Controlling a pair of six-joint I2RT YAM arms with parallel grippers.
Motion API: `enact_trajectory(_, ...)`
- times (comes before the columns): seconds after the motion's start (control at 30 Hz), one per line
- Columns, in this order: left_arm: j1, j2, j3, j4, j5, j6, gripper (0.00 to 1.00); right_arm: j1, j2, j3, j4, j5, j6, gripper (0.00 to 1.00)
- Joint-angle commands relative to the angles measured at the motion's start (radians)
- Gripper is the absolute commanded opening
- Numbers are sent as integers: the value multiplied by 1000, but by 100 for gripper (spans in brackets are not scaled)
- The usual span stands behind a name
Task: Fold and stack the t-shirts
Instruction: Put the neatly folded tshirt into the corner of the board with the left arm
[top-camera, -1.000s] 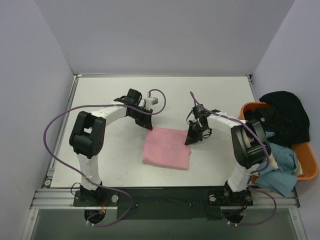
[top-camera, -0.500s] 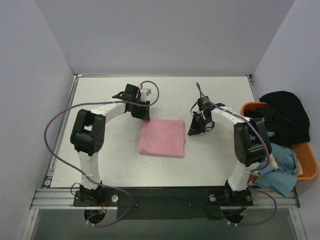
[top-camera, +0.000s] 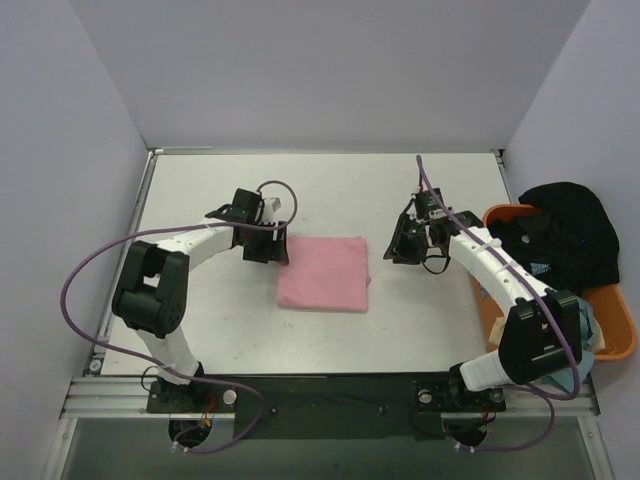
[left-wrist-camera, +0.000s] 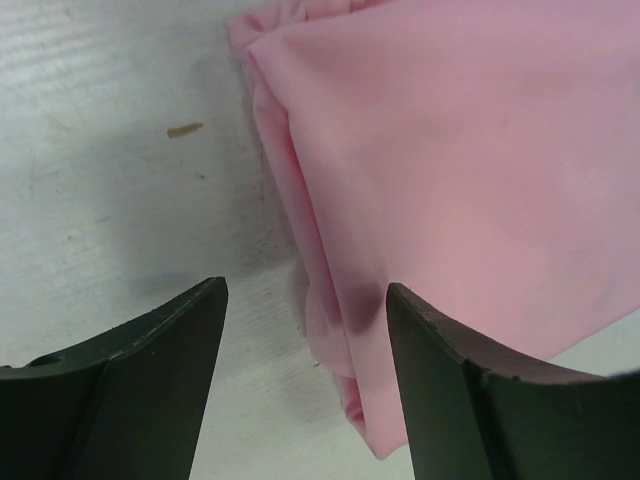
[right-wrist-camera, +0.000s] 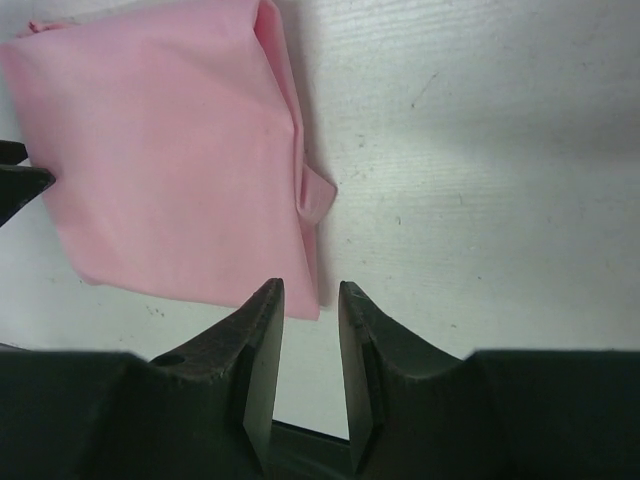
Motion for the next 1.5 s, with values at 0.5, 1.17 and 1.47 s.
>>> enact_trajectory(0.5,27,44,-35,63,76,0,0,-54,-226,-93,-124,89,-15,21)
enact_trajectory(1.17,334,-205,-279,-184,-292,920,0,-60,-264,-96,-188,105,-58,21)
enact_trajectory(1.47,343,-287,-374,-157,-579,927,0,-60,-267,-64,-214,112,-96,21)
